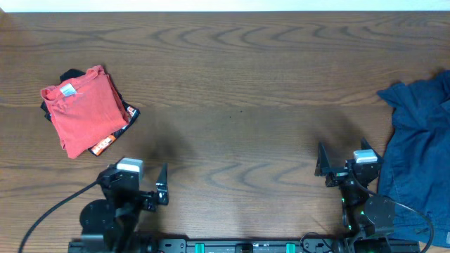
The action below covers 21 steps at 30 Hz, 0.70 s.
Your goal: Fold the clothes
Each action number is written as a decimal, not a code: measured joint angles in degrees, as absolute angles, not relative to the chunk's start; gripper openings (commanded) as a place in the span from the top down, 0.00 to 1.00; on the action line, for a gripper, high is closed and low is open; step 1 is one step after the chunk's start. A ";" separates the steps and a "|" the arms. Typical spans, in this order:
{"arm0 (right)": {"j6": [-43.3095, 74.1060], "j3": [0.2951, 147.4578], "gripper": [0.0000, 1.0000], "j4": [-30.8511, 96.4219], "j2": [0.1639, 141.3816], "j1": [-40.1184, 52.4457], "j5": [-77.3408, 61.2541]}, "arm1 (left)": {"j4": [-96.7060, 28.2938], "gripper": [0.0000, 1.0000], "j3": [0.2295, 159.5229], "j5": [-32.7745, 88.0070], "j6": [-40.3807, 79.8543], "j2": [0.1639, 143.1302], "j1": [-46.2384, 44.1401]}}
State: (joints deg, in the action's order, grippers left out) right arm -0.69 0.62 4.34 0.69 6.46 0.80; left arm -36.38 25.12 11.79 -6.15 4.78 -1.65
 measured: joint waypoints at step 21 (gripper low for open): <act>-0.69 0.58 0.01 4.21 0.69 6.46 0.80 | -0.97 0.02 1.17 10.92 -10.55 0.64 -1.61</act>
